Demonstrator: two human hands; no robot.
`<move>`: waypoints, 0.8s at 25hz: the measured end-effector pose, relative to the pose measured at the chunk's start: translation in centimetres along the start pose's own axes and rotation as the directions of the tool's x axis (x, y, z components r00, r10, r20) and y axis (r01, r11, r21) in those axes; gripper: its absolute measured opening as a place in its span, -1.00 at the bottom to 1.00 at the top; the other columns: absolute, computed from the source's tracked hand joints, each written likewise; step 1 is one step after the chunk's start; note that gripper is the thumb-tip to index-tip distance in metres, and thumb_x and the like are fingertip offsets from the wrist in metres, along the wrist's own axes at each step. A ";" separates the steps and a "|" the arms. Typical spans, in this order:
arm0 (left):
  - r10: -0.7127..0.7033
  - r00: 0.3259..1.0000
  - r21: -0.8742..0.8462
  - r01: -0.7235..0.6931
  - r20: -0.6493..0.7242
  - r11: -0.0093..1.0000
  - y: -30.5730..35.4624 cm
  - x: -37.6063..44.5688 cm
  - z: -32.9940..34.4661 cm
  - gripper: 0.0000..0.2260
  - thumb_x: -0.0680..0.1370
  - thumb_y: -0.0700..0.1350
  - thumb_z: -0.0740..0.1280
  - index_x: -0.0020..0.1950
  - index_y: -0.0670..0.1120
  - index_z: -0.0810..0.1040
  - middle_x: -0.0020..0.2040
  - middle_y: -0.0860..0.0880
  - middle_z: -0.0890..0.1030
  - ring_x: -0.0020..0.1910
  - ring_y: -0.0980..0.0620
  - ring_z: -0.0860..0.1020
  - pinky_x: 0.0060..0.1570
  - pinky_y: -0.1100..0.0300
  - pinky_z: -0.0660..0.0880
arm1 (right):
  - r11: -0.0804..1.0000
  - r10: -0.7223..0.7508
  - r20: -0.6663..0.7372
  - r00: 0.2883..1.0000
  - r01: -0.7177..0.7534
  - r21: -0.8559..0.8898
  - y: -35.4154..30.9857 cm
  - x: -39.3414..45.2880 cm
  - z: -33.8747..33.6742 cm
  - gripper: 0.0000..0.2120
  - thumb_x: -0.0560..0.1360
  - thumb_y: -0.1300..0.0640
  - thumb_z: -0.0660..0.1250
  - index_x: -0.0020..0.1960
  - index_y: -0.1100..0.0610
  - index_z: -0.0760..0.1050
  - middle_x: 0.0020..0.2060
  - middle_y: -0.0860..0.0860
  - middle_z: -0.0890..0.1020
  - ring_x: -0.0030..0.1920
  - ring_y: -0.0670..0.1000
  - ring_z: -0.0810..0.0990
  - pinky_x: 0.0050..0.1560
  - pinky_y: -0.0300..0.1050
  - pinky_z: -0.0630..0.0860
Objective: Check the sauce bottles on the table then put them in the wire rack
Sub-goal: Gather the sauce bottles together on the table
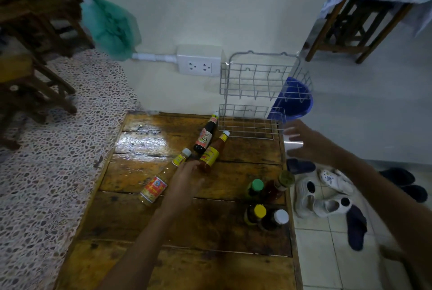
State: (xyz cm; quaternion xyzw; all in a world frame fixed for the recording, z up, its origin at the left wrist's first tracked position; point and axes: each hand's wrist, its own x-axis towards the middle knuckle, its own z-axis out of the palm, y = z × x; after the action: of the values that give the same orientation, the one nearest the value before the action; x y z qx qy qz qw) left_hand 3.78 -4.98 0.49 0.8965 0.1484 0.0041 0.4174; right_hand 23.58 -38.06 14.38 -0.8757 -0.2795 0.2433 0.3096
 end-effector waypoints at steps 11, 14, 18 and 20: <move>-0.367 0.930 0.371 0.351 -0.031 0.859 -8.9 4.4 -4.4 -0.24 0.47 0.27 0.48 0.52 -0.09 0.33 0.43 -0.19 0.42 0.40 -0.24 0.43 0.35 -0.21 0.40 | 0.876 0.481 0.055 0.875 -0.482 0.017 -6.9 17.5 20.0 -0.69 0.62 -0.06 0.24 -0.07 0.18 0.52 -0.19 0.11 0.59 -0.07 0.19 0.65 -0.09 -0.03 0.60; -0.380 0.925 0.393 0.340 0.025 0.854 -9.6 4.0 -3.8 -0.22 0.46 0.28 0.48 0.50 -0.10 0.31 0.36 -0.16 0.46 0.32 -0.20 0.48 0.23 -0.15 0.50 | 0.664 0.711 0.045 0.701 -0.692 0.283 -6.7 18.4 23.1 -0.54 0.63 -0.19 0.22 -0.09 0.23 0.47 -0.22 0.14 0.57 -0.12 0.26 0.69 -0.07 0.19 0.68; -0.318 0.948 0.390 0.285 0.021 0.876 -10.1 3.6 -3.5 -0.41 0.53 0.19 0.46 0.43 -0.07 0.39 0.30 -0.10 0.51 0.28 -0.14 0.49 0.16 -0.07 0.50 | 0.508 0.806 0.066 0.589 -0.743 0.436 -6.8 19.2 23.9 -0.46 0.53 -0.22 0.37 0.23 0.21 0.43 -0.02 0.16 0.59 -0.21 0.20 0.68 -0.25 0.18 0.70; -0.325 0.945 0.369 0.289 0.037 0.883 -10.3 3.7 -3.6 -0.43 0.53 0.18 0.45 0.44 -0.05 0.40 0.31 -0.08 0.51 0.28 -0.12 0.50 0.18 -0.07 0.50 | 0.485 0.816 0.070 0.574 -0.744 0.460 -6.6 18.8 23.9 -0.44 0.55 -0.17 0.37 0.33 0.22 0.36 0.14 0.20 0.56 -0.15 0.22 0.68 -0.26 0.16 0.70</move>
State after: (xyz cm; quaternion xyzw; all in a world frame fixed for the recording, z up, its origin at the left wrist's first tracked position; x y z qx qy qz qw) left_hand 4.13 4.95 -5.26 0.9217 0.2660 -0.1332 0.2488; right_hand 20.62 -12.01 -2.42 -0.8276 0.2376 0.3435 0.3751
